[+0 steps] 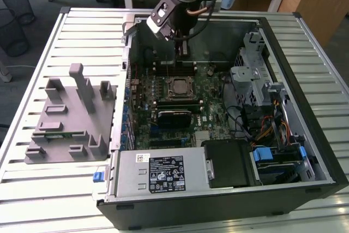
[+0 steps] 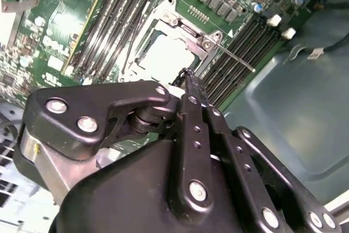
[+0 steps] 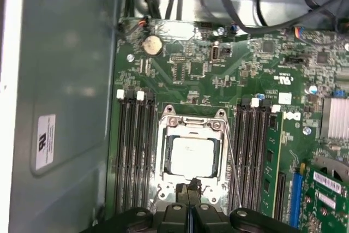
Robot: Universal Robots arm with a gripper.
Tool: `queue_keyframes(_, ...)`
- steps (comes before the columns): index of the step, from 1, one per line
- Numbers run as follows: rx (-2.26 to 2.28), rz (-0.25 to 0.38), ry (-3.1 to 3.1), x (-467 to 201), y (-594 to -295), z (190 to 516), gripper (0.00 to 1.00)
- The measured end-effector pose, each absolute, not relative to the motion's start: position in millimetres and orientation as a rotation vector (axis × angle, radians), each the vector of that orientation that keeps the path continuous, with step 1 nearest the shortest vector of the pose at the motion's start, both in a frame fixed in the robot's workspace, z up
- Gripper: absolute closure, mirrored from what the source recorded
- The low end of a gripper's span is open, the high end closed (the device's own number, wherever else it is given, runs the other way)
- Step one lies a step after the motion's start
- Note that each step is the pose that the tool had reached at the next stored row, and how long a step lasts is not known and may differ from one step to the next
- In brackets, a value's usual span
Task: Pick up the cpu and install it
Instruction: 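Install the first cpu locking lever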
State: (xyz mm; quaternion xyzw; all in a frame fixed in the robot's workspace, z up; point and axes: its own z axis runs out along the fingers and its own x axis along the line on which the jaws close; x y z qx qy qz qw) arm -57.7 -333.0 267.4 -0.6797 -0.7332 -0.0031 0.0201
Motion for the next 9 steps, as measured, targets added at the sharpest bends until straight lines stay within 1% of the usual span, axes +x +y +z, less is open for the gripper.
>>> queue_keyframes(9, -1.934, 0.002, -2.429, -57.8, -333.0, 266.5, 0.89)
